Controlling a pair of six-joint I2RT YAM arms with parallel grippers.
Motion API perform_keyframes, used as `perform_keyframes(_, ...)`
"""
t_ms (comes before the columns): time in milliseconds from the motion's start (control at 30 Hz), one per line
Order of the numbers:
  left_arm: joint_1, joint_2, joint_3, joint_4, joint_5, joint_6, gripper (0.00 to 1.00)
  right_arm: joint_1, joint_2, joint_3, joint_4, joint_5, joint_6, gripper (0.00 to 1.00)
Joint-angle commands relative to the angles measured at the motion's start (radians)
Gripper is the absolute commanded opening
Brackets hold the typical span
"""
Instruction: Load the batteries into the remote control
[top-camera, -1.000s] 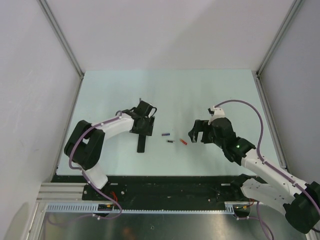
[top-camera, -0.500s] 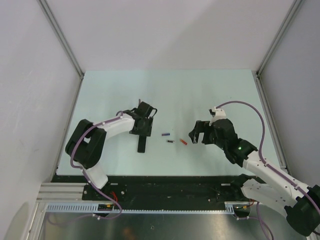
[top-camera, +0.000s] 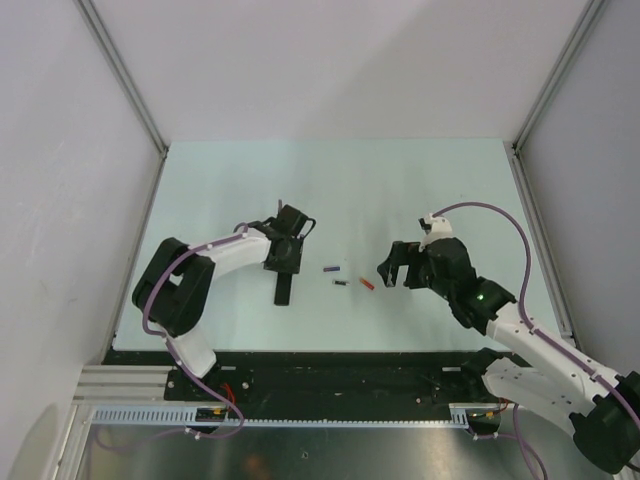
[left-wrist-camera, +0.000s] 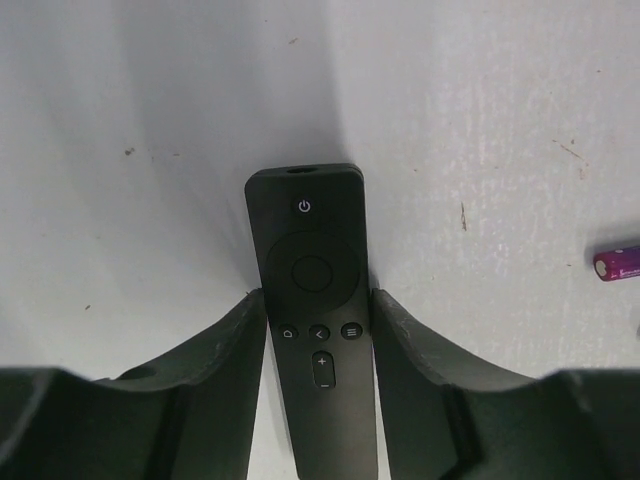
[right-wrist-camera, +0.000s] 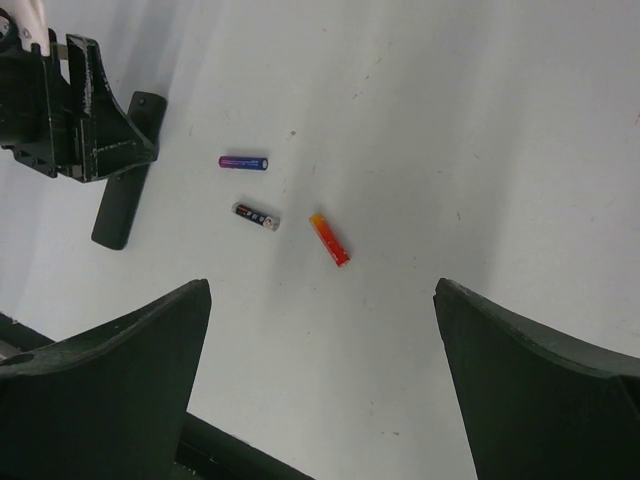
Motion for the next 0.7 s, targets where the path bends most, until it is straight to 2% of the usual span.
perform_keyframes(0, -0.004, 0.013, -0.011, -0.012, 0.001, -0.01, 0.47, -0.004, -0.038, 0.003, 0.02, -0.014, 0.016, 1.0)
perform_keyframes(33, -0.004, 0.003, -0.006, -0.011, 0.005, -0.01, 0.42, -0.004, -0.043, 0.003, 0.02, -0.02, 0.017, 1.0)
perform_keyframes(400, -0.007, -0.281, 0.067, 0.005, 0.108, -0.008, 0.21, -0.008, -0.06, 0.042, 0.017, -0.058, 0.025, 1.0)
perform_keyframes(567, -0.004, -0.417, 0.101, 0.093, 0.367, -0.018, 0.18, -0.028, -0.076, 0.084, 0.072, -0.164, 0.036, 1.0)
perform_keyframes(667, -0.003, -0.467, 0.104, 0.201, 0.535, -0.056, 0.15, -0.112, -0.086, 0.095, 0.15, -0.362, 0.091, 1.0)
